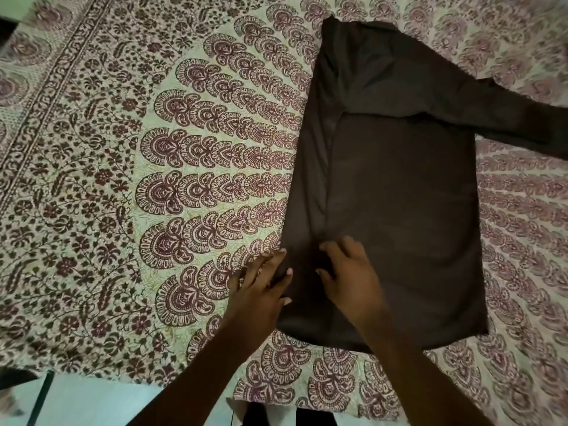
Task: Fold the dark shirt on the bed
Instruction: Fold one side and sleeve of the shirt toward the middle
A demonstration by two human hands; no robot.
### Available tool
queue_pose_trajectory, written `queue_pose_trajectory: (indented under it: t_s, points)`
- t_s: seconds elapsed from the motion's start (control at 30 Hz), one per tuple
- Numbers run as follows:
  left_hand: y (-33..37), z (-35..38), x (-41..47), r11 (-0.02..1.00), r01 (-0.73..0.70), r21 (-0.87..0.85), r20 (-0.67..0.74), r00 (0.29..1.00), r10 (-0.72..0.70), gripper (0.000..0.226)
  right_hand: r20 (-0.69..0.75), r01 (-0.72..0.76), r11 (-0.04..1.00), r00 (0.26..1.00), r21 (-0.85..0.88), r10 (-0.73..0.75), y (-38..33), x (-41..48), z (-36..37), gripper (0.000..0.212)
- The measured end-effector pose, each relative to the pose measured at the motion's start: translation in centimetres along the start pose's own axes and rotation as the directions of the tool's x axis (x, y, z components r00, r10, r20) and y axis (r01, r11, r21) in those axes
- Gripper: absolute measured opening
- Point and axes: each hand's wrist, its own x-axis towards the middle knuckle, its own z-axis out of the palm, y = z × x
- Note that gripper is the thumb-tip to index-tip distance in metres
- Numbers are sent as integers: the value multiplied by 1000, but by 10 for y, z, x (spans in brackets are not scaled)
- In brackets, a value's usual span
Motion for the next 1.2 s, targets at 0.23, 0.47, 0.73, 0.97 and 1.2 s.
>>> queue_pose_trajectory:
  t_s: [0.23,0.47,0.73,0.97,1.2]
  points:
    - [-11,0,-5,978,-196,69,-56,978,200,42,54,356,908,934,-221,-353,36,67,-4,43]
    - [0,-2,16,976,-185,111,-156,967,201,27,-25,56,986,998,-154,-61,62,100,-27,54]
    - [10,9,30,973,-61,221,23,998,57,70,313,770,575,638,-277,-703,60,110,-15,57]
    - [5,5,33,959,-206,194,101,977,190,57,225,428,814,903,-393,-366,85,181,-36,76]
    - [0,2,39,944,-263,199,152,960,235,72,422,824,496,566,-273,-708,79,188,-21,73]
